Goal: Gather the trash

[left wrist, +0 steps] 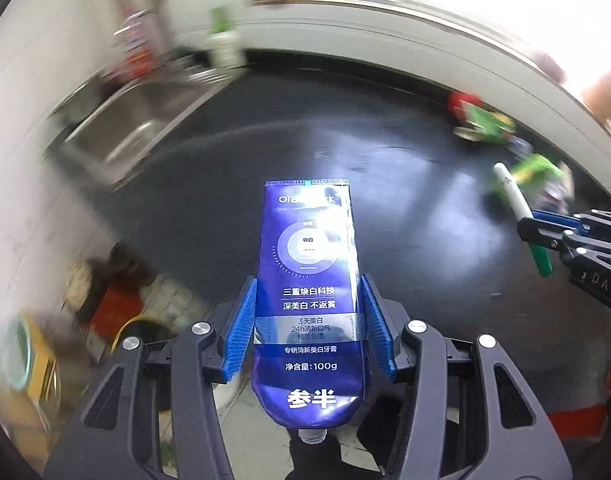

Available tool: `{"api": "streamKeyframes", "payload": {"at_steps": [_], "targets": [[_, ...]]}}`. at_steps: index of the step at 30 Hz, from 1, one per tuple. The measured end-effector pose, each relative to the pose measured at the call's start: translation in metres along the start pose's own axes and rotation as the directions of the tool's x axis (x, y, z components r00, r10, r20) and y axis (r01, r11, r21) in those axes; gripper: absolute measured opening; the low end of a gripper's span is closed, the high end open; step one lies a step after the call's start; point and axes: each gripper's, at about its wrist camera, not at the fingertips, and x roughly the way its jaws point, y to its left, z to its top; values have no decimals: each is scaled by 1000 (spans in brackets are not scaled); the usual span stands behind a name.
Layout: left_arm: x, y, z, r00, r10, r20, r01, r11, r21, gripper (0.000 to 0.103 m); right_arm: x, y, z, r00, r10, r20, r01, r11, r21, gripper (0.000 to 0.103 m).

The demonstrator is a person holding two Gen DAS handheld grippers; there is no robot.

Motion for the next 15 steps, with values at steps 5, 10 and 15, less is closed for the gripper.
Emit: {"api": "streamKeyframes", "payload": {"at_steps": [5, 10, 15], "targets": [[-23, 100, -32, 992, 121, -17, -122, 975, -185, 50, 26, 99, 24, 992, 117, -40, -122, 981, -152, 14], [-36, 180, -80, 976, 209, -66, -219, 918, -329, 50, 52, 213, 34, 966, 236, -105, -258, 910, -325, 14], [-34, 235, -126, 964, 239, -115, -265, 867, -423, 50, 79, 307, 29, 926, 323, -197, -378, 826, -419, 14]]}}
